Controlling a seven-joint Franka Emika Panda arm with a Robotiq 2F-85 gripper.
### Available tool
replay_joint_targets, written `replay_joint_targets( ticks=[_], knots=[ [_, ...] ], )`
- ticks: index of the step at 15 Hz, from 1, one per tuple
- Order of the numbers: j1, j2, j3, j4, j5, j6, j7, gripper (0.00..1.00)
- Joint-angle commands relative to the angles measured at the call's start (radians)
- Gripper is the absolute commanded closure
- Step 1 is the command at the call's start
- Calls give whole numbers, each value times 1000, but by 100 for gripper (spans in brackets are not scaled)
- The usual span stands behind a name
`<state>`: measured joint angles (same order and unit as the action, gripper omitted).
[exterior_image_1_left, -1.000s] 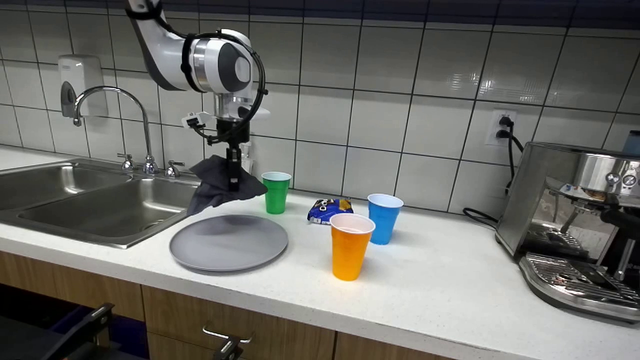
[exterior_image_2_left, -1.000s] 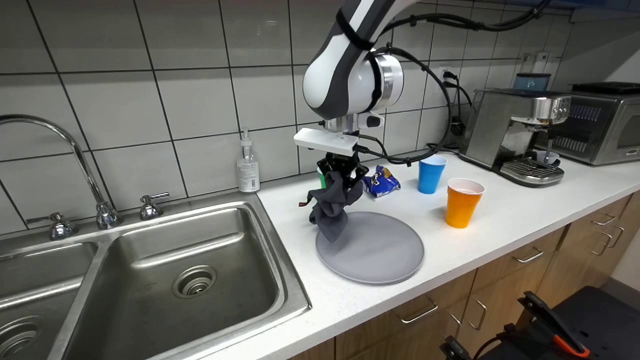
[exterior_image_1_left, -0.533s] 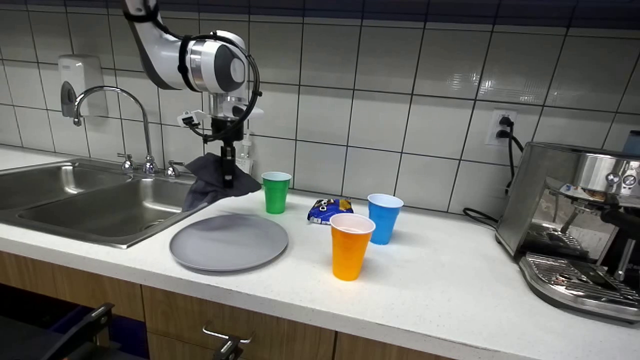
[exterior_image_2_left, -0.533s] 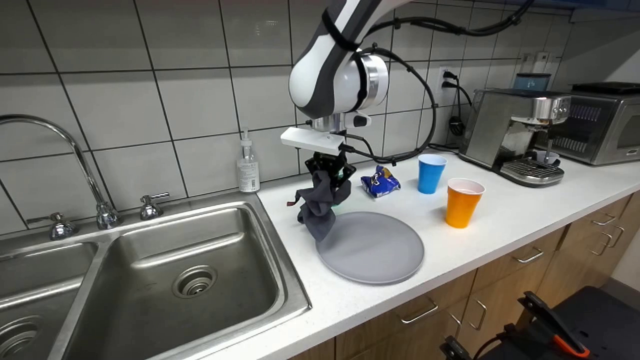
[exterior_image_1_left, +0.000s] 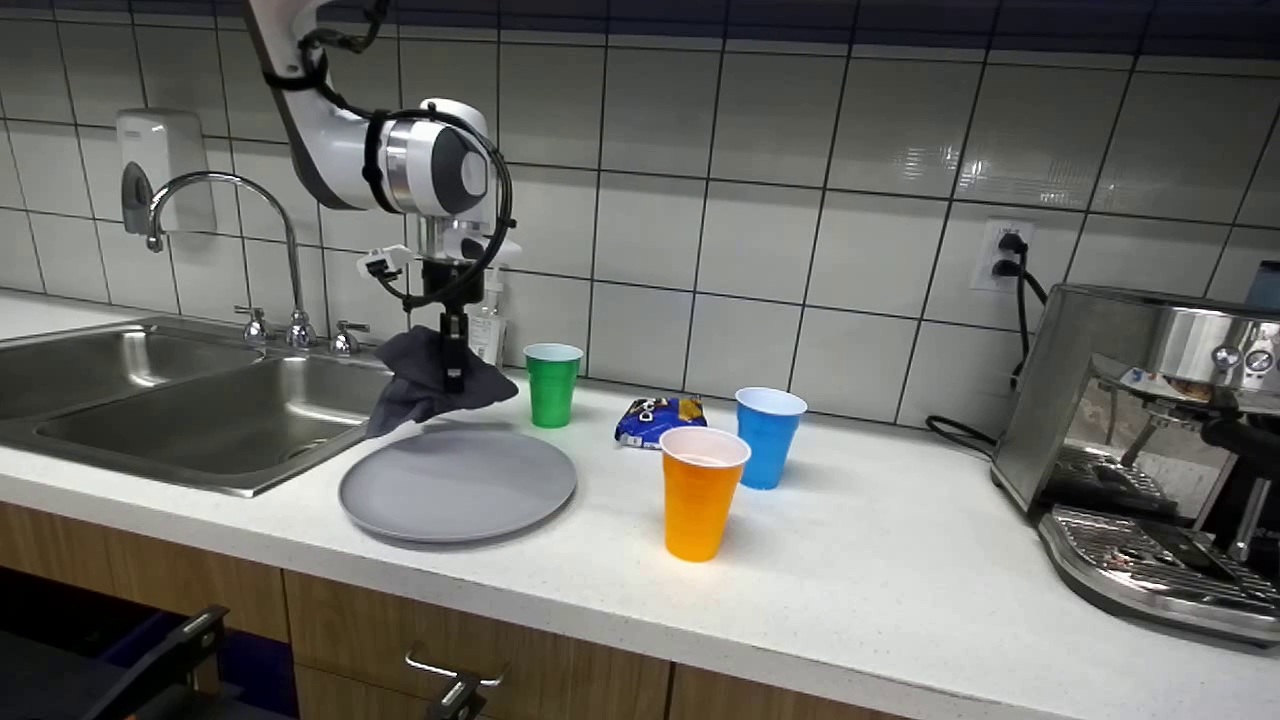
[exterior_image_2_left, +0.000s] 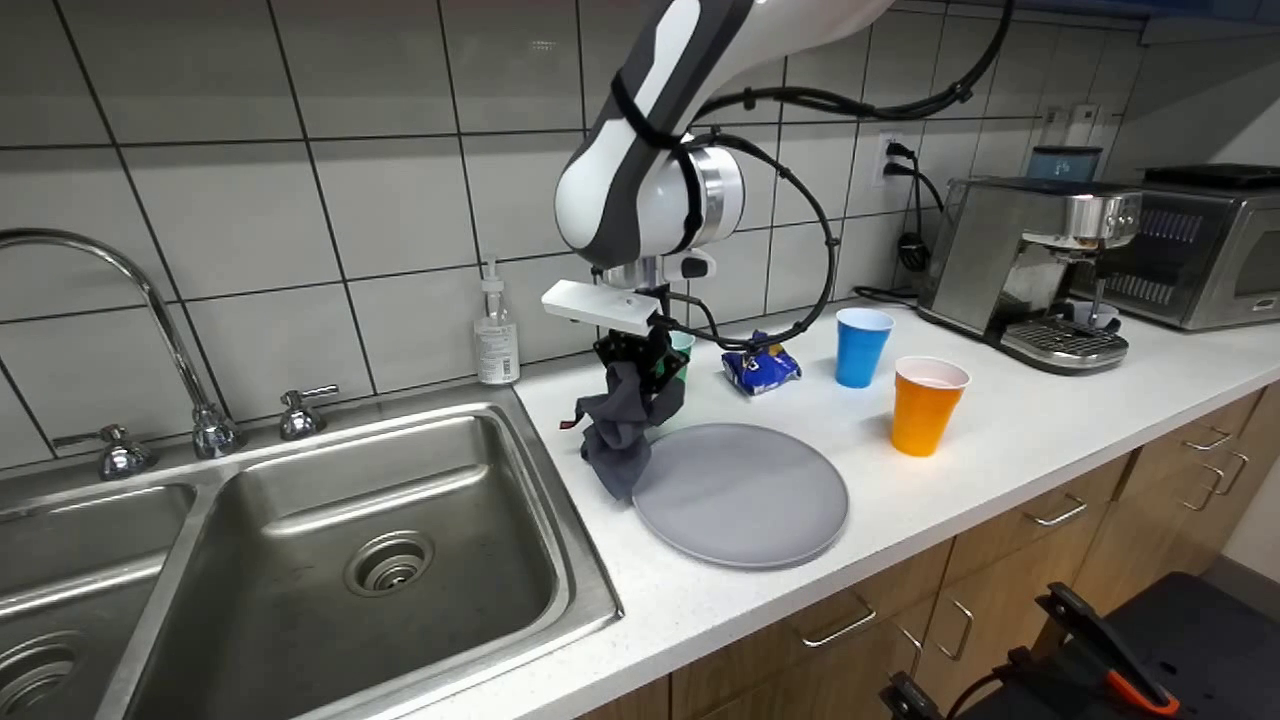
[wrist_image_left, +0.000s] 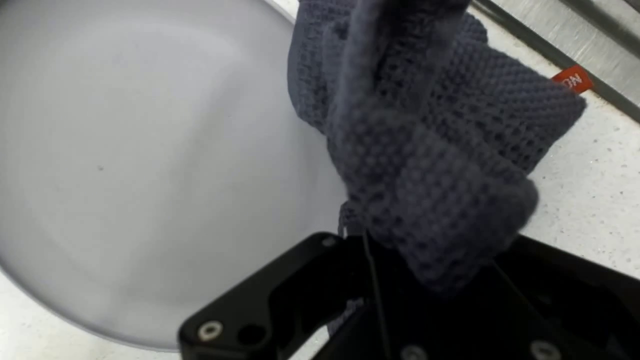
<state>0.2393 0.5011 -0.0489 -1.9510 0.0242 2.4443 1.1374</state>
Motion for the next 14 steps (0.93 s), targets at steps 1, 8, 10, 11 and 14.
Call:
replay_joint_targets(
  ticks=[1,8,10,11,14],
  knots=[
    [10,85,5,106,3,-36,44,98],
    [35,180,-5,201,5,-33,99,98],
    [38,191,-7,212,3,-32,115,98],
    [36,190,-7,213,3,-38,115,95],
    [25,159,-4,186,-1,-65,85,60]
  ],
)
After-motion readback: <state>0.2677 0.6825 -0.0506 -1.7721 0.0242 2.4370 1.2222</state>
